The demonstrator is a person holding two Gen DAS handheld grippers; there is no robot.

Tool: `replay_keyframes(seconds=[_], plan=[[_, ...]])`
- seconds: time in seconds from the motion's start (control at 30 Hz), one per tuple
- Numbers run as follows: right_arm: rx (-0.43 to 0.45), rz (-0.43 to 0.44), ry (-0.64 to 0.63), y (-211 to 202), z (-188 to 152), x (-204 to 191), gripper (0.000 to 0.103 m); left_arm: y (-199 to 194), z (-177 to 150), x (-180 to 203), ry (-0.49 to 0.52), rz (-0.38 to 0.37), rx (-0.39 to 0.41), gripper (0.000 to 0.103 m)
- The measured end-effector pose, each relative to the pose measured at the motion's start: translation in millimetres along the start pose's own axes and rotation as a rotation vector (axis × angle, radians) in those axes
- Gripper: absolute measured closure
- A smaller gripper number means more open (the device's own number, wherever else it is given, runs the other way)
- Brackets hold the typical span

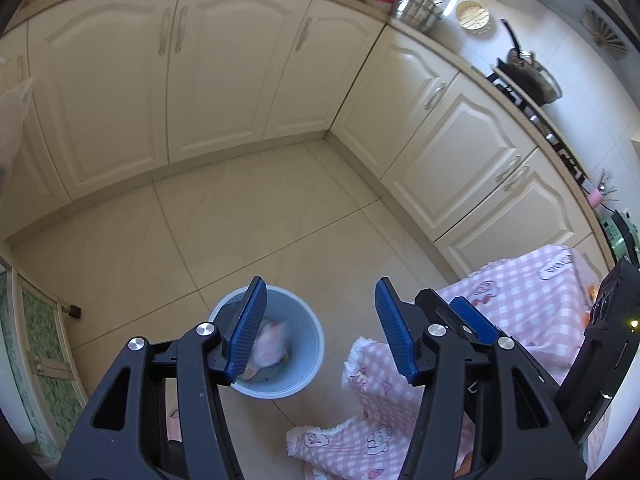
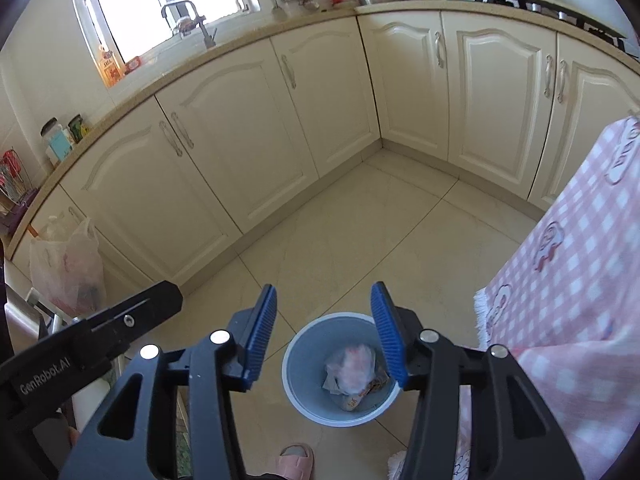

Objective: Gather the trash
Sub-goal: 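Grasp the orange slice with the left tool while the right tool grasps the yellow wrapper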

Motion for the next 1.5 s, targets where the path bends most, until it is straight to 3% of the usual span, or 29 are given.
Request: replay_keyframes(seconds=[0.43,0.63,0.9,1.13,1.37,1.5], plan=[[0.221,-0.103,0.079,-154.7,16.6,57.8,0.051,-79.9,-23.3,105.7,0.159,-0.164,0.093,0.045],[0.307,-0.202,0.145,-229.0,1.8,114.5,0.05,-99.9,-57.1,170.1,0.282,-0.26,0.094,0.043],[0.354,-0.39,0.283,-305.3,-36.0,220.1,0.048,-94.9,-99.2,241.4,0.405,-0.316,0.065,0.043],[0.321,-0.474,0.395,-323.1,-68.7,290.6,0.047,-62.0,-112.3,277.1,0.471,-0.297,0.041,0.042],[0.231,-0.549,0.433,-302.6,-74.8,335.6,0.047,-19.5,-106.2,288.6,0.503,-0.239,0.019,0.042],[0.177,-0.53,0.433,-278.9,-70.4,347.4,0.047,0.9,-107.1,291.3,0.517,-0.221,-0.017,0.042]])
Point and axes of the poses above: each gripper's, at about its wrist camera, not at the fingertips, and y roughly the way its jaws point, x to its right, z to its top, the point moved 7 cm from there along y, roughly the way its jaws point, and after that the axes turned 8 degrees about -y, right-handed, at the moved point
